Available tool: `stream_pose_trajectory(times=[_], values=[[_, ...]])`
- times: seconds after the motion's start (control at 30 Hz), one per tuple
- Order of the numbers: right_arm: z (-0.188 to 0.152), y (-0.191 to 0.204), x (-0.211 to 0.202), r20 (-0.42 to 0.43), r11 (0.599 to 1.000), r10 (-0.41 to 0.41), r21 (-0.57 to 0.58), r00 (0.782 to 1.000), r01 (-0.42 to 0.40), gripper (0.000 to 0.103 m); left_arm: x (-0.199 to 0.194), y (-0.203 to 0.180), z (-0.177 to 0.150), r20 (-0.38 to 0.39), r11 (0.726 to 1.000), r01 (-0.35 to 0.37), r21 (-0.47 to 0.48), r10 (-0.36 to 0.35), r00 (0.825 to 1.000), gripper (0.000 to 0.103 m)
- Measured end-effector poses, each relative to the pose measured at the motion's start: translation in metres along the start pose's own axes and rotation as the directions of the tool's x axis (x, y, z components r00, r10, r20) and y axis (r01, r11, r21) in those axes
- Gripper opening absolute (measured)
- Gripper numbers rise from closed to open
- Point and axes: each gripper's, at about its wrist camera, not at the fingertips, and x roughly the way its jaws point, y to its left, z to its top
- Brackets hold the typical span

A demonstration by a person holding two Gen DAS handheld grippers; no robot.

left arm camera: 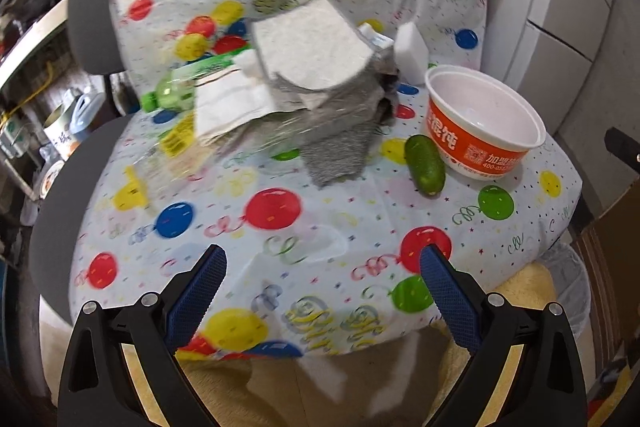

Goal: Collect trash
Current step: 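Grasp the clear plastic packaging with the left gripper while the right gripper grasps the paper bowl rim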

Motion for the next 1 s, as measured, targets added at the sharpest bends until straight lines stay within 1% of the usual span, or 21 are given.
stream_pose_trajectory(times=[0.07, 0.17, 0.27, 0.33, 0.37, 0.47, 0.57, 0.63, 0.67, 0.83, 0.87, 0.9, 0.93, 1.0], values=[[0.002, -0.006, 0.01, -0.011, 1.0, -0.009, 0.007, 1.0, 0.01, 0.097, 0.012, -0.012, 0.007, 0.015, 1.0, 0.029, 0.012, -0.029, 0.999, 0.095], [0.003, -0.015, 0.019, -0.012, 0.999, -0.022, 0.029, 1.0, 0.022, 0.097, 0.03, -0.027, 0.015, 0.002, 0.996, 0.085, 0.024, -0.085, 0.996, 0.093], [0.004, -0.025, 0.026, -0.016, 0.998, -0.033, 0.049, 0.999, 0.034, 0.097, 0.046, -0.041, 0.022, -0.009, 0.994, 0.104, 0.033, -0.104, 0.995, 0.089], [0.002, -0.032, 0.031, -0.022, 0.997, -0.042, 0.061, 0.999, 0.043, 0.097, 0.056, -0.052, 0.027, -0.025, 0.989, 0.132, 0.064, -0.13, 0.991, 0.068], [0.002, -0.034, 0.033, -0.026, 0.997, -0.045, 0.065, 0.999, 0.047, 0.097, 0.06, -0.056, 0.029, -0.035, 0.988, 0.135, 0.073, -0.133, 0.99, 0.06], [0.0, -0.04, 0.038, -0.038, 0.996, -0.046, 0.079, 0.998, 0.049, 0.097, 0.075, -0.069, 0.038, -0.049, 0.984, 0.147, 0.1, -0.143, 0.989, 0.06], [-0.002, -0.044, 0.038, -0.043, 0.995, -0.048, 0.083, 0.998, 0.052, 0.097, 0.084, -0.077, 0.045, -0.038, 0.981, 0.163, 0.1, -0.16, 0.986, 0.06], [-0.002, -0.044, 0.038, -0.046, 0.995, -0.053, 0.081, 0.998, 0.057, 0.097, 0.09, -0.08, 0.049, -0.042, 0.981, 0.162, 0.104, -0.158, 0.987, 0.06], [-0.002, -0.044, 0.037, -0.046, 0.995, -0.055, 0.079, 0.997, 0.058, 0.097, 0.093, -0.081, 0.05, -0.051, 0.983, 0.151, 0.107, -0.146, 0.988, 0.06], [0.0, -0.037, 0.032, -0.036, 0.996, -0.058, 0.062, 0.998, 0.06, 0.097, 0.101, -0.079, 0.056, -0.041, 0.984, 0.155, 0.093, -0.152, 0.988, 0.06], [0.001, -0.035, 0.032, -0.036, 0.996, -0.057, 0.06, 0.998, 0.059, 0.097, 0.105, -0.078, 0.057, -0.048, 0.984, 0.151, 0.094, -0.147, 0.988, 0.06], [0.001, -0.032, 0.032, -0.037, 0.997, -0.055, 0.057, 0.998, 0.057, 0.097, 0.106, -0.076, 0.057, -0.051, 0.984, 0.155, 0.092, -0.151, 0.987, 0.058], [0.001, -0.03, 0.031, -0.037, 0.997, -0.053, 0.052, 0.998, 0.055, 0.097, 0.105, -0.075, 0.057, -0.046, 0.982, 0.165, 0.09, -0.161, 0.986, 0.058], [0.002, -0.025, 0.029, -0.036, 0.998, -0.054, 0.04, 0.998, 0.055, 0.097, 0.102, -0.073, 0.054, -0.048, 0.979, 0.173, 0.109, -0.169, 0.984, 0.061]])
